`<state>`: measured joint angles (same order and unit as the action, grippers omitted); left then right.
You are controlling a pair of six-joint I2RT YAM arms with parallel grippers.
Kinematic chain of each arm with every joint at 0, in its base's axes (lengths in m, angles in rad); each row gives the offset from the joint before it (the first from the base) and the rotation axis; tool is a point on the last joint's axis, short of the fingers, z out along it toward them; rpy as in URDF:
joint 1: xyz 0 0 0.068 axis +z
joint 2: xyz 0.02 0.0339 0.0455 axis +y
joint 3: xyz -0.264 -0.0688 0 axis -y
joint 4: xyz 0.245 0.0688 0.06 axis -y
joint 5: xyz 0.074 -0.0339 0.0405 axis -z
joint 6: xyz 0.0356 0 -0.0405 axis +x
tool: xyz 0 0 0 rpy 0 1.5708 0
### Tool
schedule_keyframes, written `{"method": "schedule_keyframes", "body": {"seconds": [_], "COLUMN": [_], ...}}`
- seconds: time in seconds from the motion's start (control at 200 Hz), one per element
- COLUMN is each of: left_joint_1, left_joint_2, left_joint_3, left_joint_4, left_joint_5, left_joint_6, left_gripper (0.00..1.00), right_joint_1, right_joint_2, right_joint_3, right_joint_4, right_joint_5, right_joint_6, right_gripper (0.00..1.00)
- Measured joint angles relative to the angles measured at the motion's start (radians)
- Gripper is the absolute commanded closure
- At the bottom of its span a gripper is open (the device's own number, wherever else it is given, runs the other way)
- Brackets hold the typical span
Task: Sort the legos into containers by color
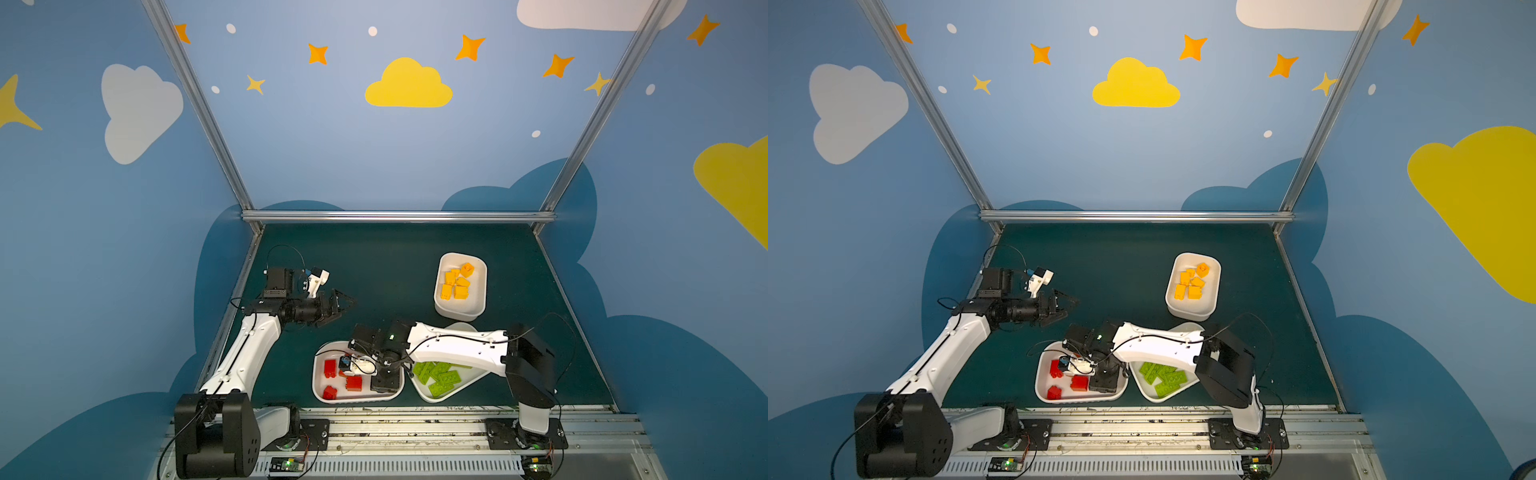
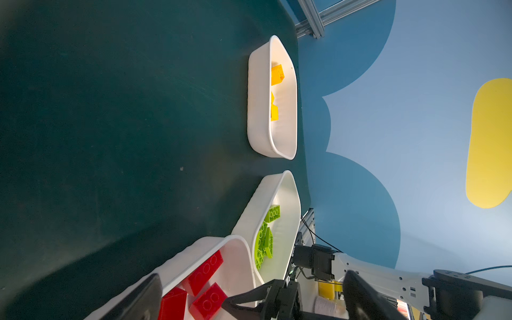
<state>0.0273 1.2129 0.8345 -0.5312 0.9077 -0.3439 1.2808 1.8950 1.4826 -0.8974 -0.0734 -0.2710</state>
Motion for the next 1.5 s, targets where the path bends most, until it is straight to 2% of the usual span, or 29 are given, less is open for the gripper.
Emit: {"method": "schedule_keyframes", "body": {"seconds": [0.15,0.2,0.225,0.36,0.495,0.606,0.741,0.931,1.071,1.201,1.356,1.501], "left_joint_1": [0.000,0.000,0.000,0.002,0.002,0.005,0.015,0.040,0.051,0.056,0.056,0.056], "left_joint_2": [0.006,0.006,0.005,-0.031,-0.095,-0.163,-0.209,-0.129,-0.055,-0.017,0.064,0.166], "left_joint_3": [0.024,0.046,0.058,0.097,0.090,0.040,-0.073,-0.230,-0.295,-0.359,-0.414,-0.393], "left_joint_4": [-0.031,-0.044,-0.048,-0.037,0.021,0.109,0.253,0.461,0.586,0.736,0.891,0.975], "left_joint_5": [-0.040,-0.068,-0.080,-0.158,-0.239,-0.344,-0.495,-0.663,-0.748,-0.794,-0.829,-0.833], "left_joint_6": [0.022,0.036,0.043,0.085,0.130,0.170,0.222,0.261,0.274,0.280,0.285,0.291], "left_gripper": [0.00,0.00,0.01,0.00,0.00,0.00,0.00,0.00,0.00,0.00,0.00,0.00], "right_joint_1": [-0.066,-0.100,-0.122,-0.248,-0.422,-0.571,-0.732,-0.976,-1.154,-1.273,-1.332,-1.348], "right_joint_2": [-0.103,-0.163,-0.202,-0.390,-0.538,-0.643,-0.822,-1.095,-1.063,-1.028,-0.903,-0.764], "right_joint_3": [-0.005,-0.018,-0.027,-0.091,-0.195,-0.314,-0.513,-0.872,-0.980,-1.037,-1.085,-1.091], "right_joint_4": [-0.002,0.005,0.008,0.036,0.091,0.153,0.277,0.598,0.746,0.861,1.007,1.112], "right_joint_5": [-0.035,-0.046,-0.052,-0.053,-0.024,0.019,0.084,0.183,0.212,0.216,0.221,0.223], "right_joint_6": [0.006,0.016,0.024,0.058,0.111,0.142,0.142,0.156,0.224,0.301,0.359,0.395], "right_gripper": [0.29,0.20,0.18,0.15,0.14,0.06,0.04,0.04,0.04,0.05,0.05,0.04]}}
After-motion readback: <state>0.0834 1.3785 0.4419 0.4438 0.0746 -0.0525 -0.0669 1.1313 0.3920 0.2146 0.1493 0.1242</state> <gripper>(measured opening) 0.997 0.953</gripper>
